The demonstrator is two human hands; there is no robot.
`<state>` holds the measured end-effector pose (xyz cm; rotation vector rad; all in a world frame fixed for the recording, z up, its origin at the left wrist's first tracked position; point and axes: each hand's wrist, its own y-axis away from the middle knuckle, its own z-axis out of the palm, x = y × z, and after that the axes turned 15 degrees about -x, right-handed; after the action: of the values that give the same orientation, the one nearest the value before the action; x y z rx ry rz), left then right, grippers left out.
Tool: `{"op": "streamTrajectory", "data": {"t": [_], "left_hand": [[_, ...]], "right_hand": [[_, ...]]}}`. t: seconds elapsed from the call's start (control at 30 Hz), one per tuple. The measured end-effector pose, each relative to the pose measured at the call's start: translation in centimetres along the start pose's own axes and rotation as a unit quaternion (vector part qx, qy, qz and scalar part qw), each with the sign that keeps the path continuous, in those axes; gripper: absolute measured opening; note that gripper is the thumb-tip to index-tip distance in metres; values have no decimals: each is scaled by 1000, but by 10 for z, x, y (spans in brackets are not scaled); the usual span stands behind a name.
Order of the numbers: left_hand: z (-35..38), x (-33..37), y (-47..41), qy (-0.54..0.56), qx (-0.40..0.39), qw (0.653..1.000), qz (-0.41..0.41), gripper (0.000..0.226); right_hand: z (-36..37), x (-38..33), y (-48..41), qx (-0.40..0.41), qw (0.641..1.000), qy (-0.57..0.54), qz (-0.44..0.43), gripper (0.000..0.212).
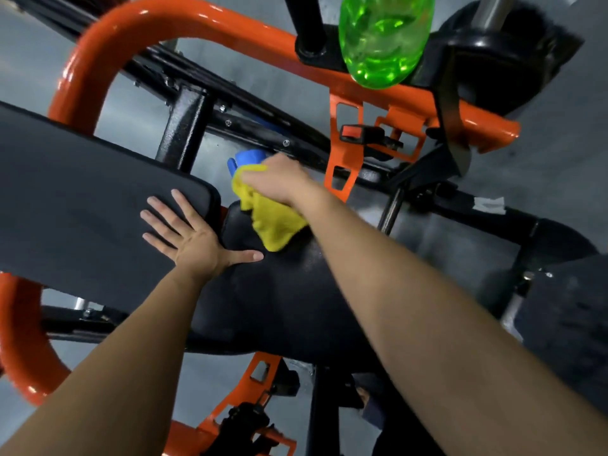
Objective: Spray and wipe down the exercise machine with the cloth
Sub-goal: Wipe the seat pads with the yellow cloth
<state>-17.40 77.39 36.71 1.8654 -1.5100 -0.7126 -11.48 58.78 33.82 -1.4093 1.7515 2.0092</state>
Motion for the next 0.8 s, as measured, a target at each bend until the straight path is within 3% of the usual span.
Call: {"op": "streamTrajectory", "data": {"t": [0.1,0.17,0.37,0.53,0.8], "left_hand": [[-3,4,2,0,-3,1000,-8,187],[-3,4,3,-1,-4,1000,-6,188],[-5,2,5,9,-10,1000,6,185],[-2,2,3,9,3,1000,4,186],[1,1,1,1,14,1000,4,185]], "right_hand": [[25,-33,-6,21,990,136,-19,53],[22,-27,-7,33,987,154,-11,53],[-18,101,20,18,990,17,142,54],[-28,225,54,107,967,-99,210,33],[-29,256,49,132,957,-104,235,31]]}}
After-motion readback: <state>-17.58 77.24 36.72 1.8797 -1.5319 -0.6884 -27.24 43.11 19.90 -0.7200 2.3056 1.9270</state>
